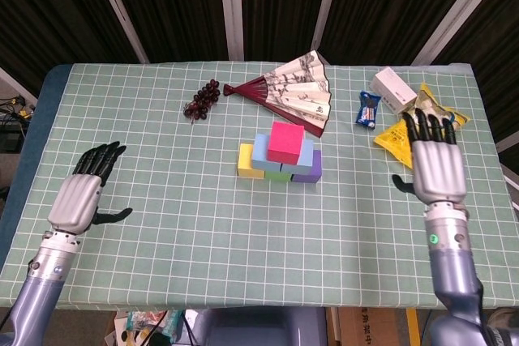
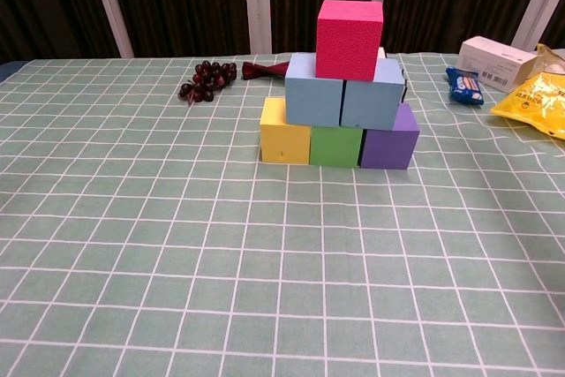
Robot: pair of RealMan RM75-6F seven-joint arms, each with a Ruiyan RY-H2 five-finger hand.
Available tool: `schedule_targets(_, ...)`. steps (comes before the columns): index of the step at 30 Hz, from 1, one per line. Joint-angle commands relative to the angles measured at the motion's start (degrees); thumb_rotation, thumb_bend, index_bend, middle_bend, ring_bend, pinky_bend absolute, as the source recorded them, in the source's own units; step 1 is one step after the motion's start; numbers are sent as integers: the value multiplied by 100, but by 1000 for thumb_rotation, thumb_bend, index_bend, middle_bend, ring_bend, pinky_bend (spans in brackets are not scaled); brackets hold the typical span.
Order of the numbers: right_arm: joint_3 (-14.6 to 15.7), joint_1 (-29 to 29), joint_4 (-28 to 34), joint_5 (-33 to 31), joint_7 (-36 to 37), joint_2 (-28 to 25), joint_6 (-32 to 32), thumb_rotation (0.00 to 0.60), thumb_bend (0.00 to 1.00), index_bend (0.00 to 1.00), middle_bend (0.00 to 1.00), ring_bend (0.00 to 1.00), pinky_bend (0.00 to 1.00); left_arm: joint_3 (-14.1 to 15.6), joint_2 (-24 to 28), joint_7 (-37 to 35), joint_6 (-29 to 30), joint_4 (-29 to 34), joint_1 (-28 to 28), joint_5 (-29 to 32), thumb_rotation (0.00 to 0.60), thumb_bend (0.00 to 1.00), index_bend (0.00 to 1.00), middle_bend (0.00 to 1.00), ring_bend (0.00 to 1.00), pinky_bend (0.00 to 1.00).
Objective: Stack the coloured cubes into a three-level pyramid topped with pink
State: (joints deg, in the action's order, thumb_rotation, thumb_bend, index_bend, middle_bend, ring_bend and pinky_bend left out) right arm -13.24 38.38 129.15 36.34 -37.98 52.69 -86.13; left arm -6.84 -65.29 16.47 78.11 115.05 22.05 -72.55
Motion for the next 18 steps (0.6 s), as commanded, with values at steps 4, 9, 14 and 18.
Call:
schedule_targets(4, 1289, -1750, -1004, 2266, 2192, -255, -120, 600, 236, 0, 0, 0, 0, 387, -141, -358, 559, -600, -559, -423, 600, 111, 0, 2, 0, 0)
schedule_targets(9, 1631, -2366, -1680, 3136, 2827, 34, -450, 600, 236, 0, 0, 0, 0, 555, -123, -841, 1027, -1125, -945, -825, 600, 109, 0, 0, 0, 0)
schedule_targets(14, 1865, -2876, -2485, 3719, 3150, 402, -793, 600, 235, 0, 0, 0, 0, 705, -75, -1124, 1419, -1572, -1254, -1210, 600, 109, 0, 0, 0, 0)
schedule_targets(18, 1887, -3213, -3092, 4070, 3374, 631, -1171, 600, 236, 0, 0, 0, 0, 795, -75, -1282, 1680, -1994, -1495, -1369, 600, 109, 0, 0, 0, 0)
